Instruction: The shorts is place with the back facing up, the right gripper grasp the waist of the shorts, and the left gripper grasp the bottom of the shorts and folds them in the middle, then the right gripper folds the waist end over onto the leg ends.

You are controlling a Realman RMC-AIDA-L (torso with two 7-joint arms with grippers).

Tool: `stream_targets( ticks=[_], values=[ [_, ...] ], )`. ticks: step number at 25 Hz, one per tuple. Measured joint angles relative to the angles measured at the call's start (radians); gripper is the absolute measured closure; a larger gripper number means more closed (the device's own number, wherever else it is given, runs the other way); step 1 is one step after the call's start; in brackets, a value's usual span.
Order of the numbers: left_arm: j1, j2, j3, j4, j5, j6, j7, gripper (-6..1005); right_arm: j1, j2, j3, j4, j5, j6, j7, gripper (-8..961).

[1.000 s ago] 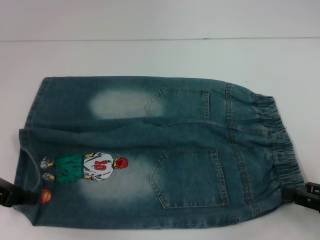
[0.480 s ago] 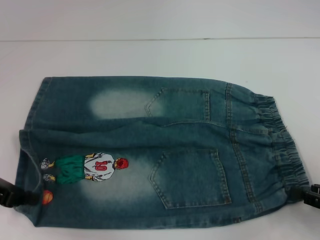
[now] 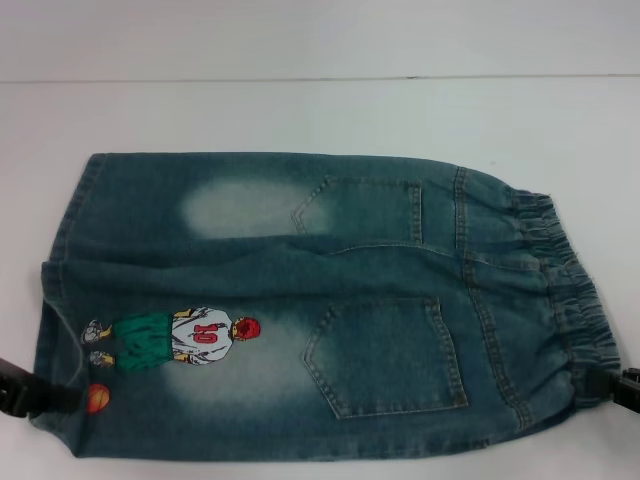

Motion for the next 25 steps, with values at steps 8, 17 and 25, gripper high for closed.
stream_targets(
  ticks=[8,17,25],
  values=[
    [0.008,0.000,-0.002,0.000,0.001,0.005,0.001,979,0.006,0.000,-0.001,0.000,0.000,-0.010,-0.005,897],
    [0.010,0.006,-0.013,0.007,0.002,-0.005,0.008,980,0.006,0.004,0.019,0.000,0.007,-0.007,-0.011,898],
    [0.017,0.015,-0.044,0.018,0.004,0.002,0.013,981,0.022,0.016,0.033,-0.021,0.008,-0.006,-0.018,899]
  ],
)
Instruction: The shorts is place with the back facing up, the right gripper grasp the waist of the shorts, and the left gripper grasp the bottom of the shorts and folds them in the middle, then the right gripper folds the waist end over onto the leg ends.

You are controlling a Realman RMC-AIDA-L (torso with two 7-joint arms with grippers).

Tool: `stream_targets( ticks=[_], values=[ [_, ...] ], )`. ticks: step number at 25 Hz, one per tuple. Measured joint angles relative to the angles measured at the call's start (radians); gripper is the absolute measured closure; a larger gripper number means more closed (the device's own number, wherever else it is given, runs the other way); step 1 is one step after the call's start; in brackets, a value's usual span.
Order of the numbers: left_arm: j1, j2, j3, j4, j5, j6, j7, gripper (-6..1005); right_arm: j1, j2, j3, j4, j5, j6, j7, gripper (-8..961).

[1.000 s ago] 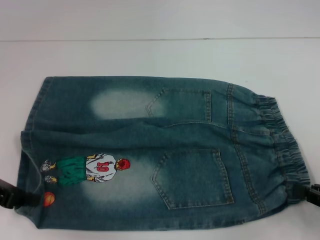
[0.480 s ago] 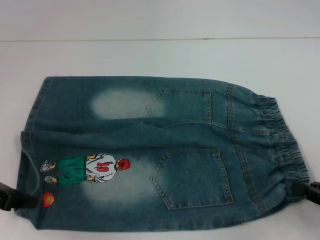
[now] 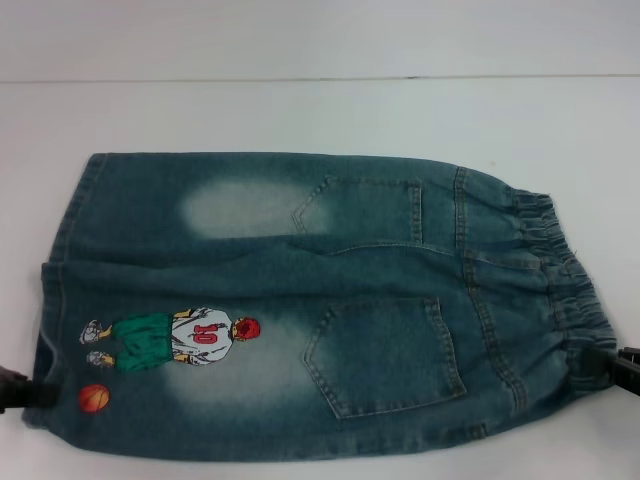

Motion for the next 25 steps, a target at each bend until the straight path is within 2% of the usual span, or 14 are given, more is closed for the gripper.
stream_targets(
  ticks=[10,25],
  values=[
    [0.020,0.015,-0.100,0.040,-0.015,0.052,0.032,981,0.006,0.008,0.006,-0.028,0.050,-0.022,-0.021,899],
    [0.010,0.036,-0.143,0.043,-0.131,0.037,0.035,980,0.075,0.008,0.020,-0.098,0.087,-0.013,0.018,900]
  ],
)
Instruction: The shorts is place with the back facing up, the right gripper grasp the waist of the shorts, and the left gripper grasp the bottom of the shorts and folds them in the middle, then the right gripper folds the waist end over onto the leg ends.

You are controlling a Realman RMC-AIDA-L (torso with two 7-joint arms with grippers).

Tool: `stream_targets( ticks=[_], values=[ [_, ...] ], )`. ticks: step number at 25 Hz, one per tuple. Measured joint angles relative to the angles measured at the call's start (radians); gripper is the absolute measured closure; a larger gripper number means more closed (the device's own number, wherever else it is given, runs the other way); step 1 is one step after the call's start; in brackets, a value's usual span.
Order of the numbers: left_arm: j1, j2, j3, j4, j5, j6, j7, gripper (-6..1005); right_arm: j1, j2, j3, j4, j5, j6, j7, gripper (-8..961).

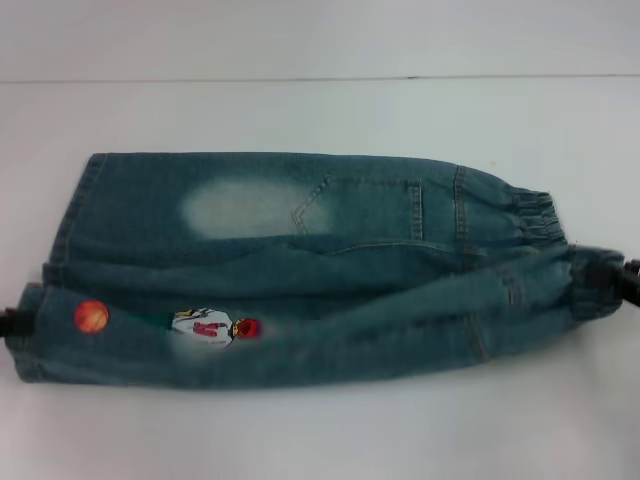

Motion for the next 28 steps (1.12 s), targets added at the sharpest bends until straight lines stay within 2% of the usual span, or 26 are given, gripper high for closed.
stream_targets(
  ticks=[12,20,28],
  values=[
    [-0.024,-0.002,-0.014,-0.012,-0.109,-0.074,-0.019,980,0.076,-0.024,0.001,-0.019,-0.003,0.092,0.047,900],
    [-0.087,-0.030,0.007,-0.028,-0.133,-0.157,-0.049,980,0.124,-0.044,-0.006,-0.025,-0.005,0.151,0.081,899],
    [-0.142,-0.043,0.040,-0.064,-0.134,-0.277,-0.097,981,0.169,-0.061,-0.037,-0.021,-0.016,0.240,0.110,900]
  ],
)
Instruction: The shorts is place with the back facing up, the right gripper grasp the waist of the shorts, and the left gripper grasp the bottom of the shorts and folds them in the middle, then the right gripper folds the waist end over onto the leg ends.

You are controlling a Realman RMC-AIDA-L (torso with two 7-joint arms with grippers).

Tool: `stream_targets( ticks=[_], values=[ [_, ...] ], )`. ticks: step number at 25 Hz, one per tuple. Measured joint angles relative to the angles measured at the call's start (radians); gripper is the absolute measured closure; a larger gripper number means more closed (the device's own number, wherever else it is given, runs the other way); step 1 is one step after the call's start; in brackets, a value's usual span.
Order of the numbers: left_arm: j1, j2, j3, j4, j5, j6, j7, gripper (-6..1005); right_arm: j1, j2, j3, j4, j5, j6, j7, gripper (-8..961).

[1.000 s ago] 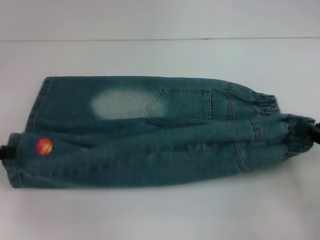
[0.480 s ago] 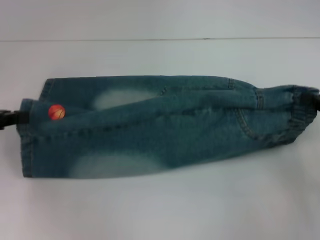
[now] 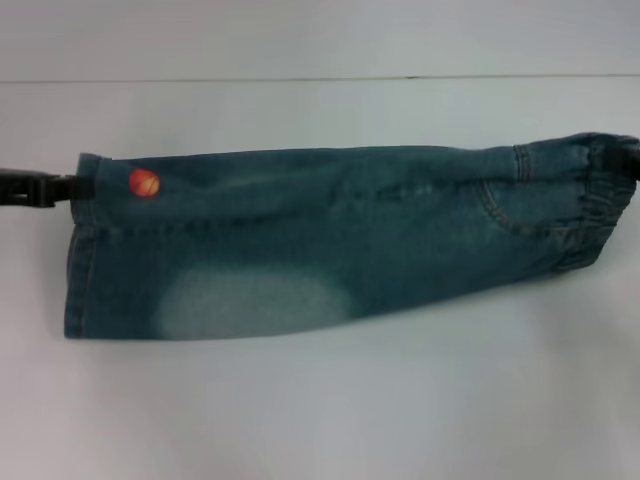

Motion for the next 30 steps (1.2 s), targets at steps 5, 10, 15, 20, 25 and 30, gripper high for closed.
stream_targets(
  ticks=[5,10,15,20,25,30],
  values=[
    [-0.010,-0.001,0.029,0.000,-0.002,-0.069,-0.046,981,0.016,-0.006,-0.017,0.005,-0.001,0.066,0.013,899],
    [-0.018,-0.009,0.047,-0.003,-0.002,-0.111,-0.058,981,0.029,-0.008,-0.044,0.008,-0.004,0.117,0.020,899],
    [-0.034,-0.021,0.069,-0.016,-0.002,-0.150,-0.064,980,0.044,-0.005,-0.090,0.017,-0.004,0.177,0.021,899],
    [-0.040,-0.035,0.096,-0.021,-0.002,-0.185,-0.068,980,0.060,0.000,-0.145,0.053,-0.012,0.251,0.022,900],
    [-0.050,-0.048,0.130,-0.025,-0.003,-0.219,-0.071,980,0.071,0.011,-0.165,0.065,-0.027,0.300,0.019,900],
    [-0.057,-0.054,0.142,-0.026,-0.006,-0.249,-0.072,980,0.076,0.009,-0.166,0.071,-0.028,0.319,0.016,899]
  ],
)
